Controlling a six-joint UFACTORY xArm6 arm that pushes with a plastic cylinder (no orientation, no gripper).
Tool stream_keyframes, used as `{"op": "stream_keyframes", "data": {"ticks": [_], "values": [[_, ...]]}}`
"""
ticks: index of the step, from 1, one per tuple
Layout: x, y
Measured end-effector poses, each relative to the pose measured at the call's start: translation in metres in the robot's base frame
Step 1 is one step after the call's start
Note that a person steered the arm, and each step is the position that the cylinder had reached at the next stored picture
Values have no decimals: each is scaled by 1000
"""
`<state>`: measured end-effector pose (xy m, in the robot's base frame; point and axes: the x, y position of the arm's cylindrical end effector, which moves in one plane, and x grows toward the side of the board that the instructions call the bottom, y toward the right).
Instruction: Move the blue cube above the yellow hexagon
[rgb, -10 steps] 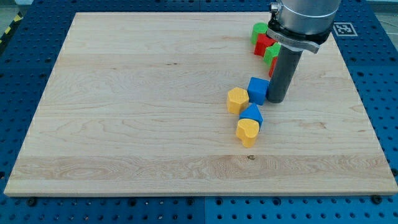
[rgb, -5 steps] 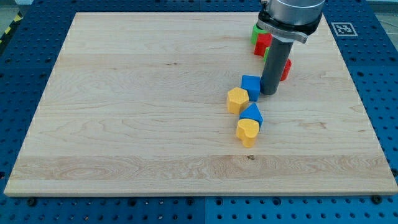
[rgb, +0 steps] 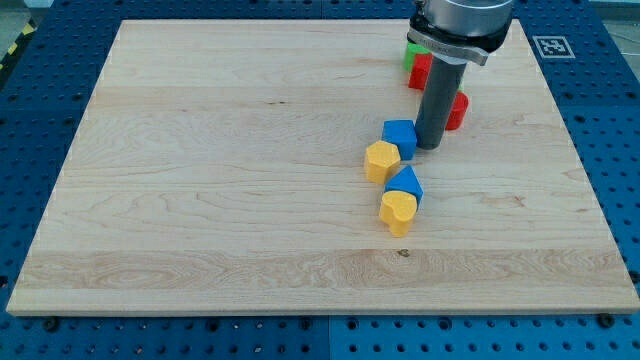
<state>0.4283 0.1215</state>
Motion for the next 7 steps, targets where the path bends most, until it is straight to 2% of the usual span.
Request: {"op": "stream_keyframes", "data": {"ticks": [7], "values": [[8, -9]]}}
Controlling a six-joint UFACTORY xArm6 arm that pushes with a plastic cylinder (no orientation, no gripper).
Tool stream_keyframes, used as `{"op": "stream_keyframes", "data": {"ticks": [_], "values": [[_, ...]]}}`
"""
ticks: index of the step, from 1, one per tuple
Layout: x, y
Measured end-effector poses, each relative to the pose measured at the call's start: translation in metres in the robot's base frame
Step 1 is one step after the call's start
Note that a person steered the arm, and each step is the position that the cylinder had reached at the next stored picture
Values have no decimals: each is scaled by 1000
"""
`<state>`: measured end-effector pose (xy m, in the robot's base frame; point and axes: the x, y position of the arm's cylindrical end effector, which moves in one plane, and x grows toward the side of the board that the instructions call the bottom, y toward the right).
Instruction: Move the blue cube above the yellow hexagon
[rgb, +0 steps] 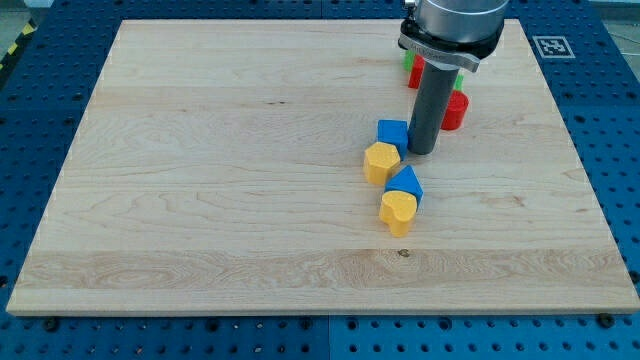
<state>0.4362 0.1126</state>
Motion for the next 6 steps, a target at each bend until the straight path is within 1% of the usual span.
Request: {"op": "stream_keyframes", "data": {"ticks": [4, 6], "values": [[2, -9], [35, 15]]}}
